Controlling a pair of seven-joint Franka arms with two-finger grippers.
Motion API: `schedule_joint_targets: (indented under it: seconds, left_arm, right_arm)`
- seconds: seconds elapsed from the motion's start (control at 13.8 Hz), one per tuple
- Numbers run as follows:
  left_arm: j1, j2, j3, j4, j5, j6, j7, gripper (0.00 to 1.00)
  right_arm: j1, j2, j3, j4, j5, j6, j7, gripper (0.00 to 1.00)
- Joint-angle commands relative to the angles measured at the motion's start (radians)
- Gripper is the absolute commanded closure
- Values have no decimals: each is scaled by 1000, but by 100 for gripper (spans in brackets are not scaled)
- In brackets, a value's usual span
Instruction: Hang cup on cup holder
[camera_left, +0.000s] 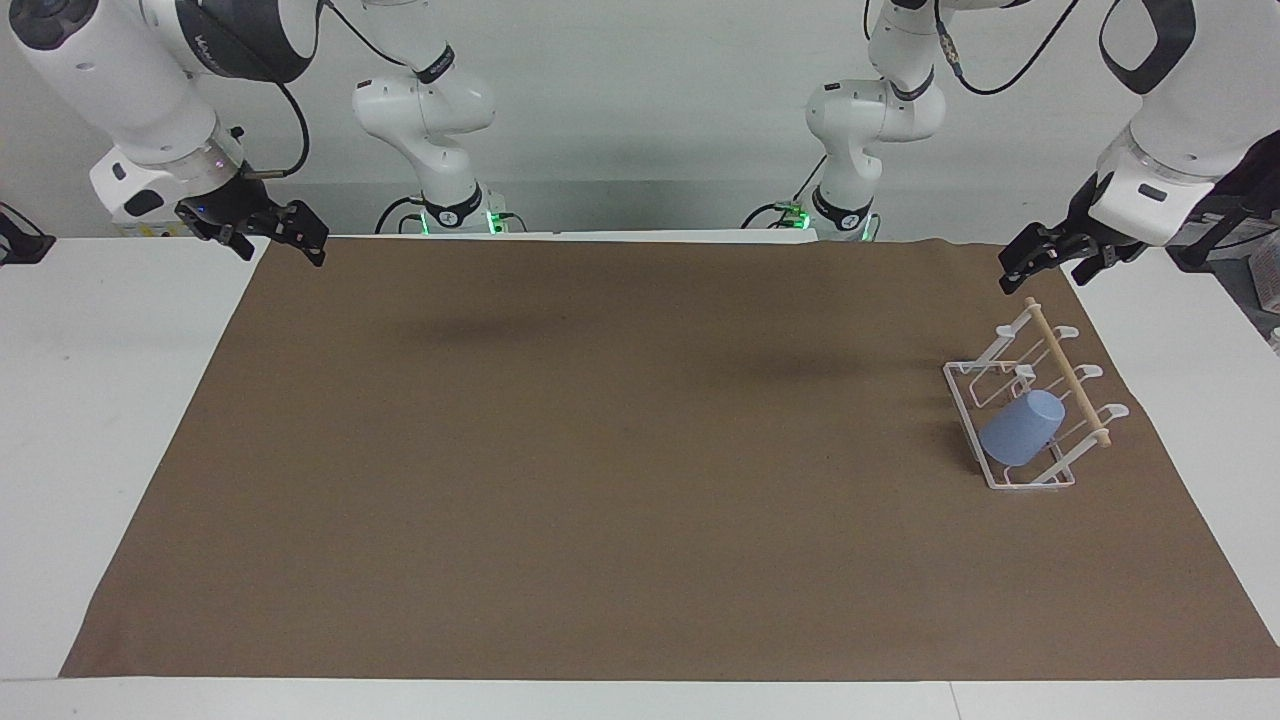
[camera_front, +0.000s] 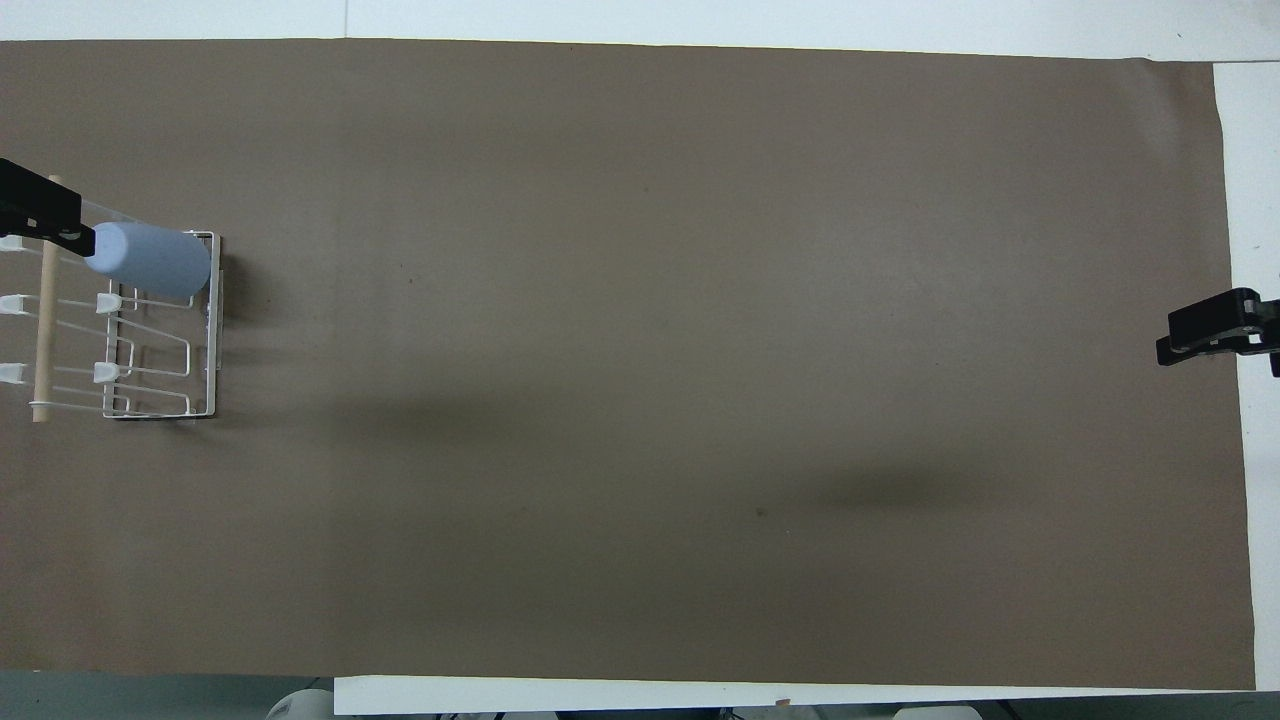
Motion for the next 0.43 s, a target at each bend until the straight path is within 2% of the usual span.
schedule_joint_targets:
  seconds: [0.0, 0.36]
  left_arm:
    - [2, -28, -1, -31, -5, -12, 43, 0]
    - [-5, -51, -3, -77, -9, 17, 51, 0]
  right_arm:
    - [-1, -10, 0, -3, 1, -9, -3, 1]
    - [-1, -10, 0, -3, 1, -9, -5, 1]
